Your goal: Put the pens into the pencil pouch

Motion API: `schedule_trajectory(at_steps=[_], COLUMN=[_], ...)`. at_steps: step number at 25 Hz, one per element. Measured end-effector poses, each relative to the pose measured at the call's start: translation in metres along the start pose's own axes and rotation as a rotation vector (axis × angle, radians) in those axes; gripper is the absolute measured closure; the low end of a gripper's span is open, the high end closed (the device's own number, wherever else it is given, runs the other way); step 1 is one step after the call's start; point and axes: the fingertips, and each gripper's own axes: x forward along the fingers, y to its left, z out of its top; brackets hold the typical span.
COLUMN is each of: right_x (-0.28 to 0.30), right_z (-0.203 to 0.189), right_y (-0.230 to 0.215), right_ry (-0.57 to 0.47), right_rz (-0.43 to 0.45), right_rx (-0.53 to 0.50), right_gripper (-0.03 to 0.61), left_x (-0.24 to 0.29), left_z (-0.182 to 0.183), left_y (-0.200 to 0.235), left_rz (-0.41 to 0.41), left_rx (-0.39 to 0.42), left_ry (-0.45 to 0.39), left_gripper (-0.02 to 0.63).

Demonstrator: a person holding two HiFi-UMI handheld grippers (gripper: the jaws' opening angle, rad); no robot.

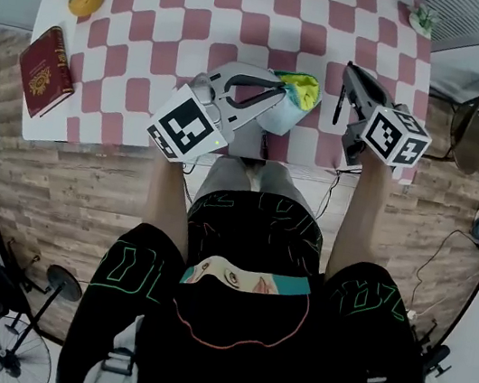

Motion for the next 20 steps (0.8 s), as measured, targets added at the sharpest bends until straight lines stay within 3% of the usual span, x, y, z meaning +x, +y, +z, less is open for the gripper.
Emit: schedule_trajectory(at_steps=[11,20], right_x=[-0.019,-0.028], right_z=[0.084,0.139], right_y=[0.029,0.065], right_ry=[-0.301,-0.430], right_rz=[0.070,0.141], right_rx=[-0.054,-0.080], right_gripper=[0.531,0.531], left_x=[0.000,-0.001], left_z=[0.012,0.013], left_y=[0.015,0.019], left_rz=[0.025,0.034], left_rx=[0.032,0.043], left_ry=[-0.013,-0.006], left_gripper=[0.600,0.600])
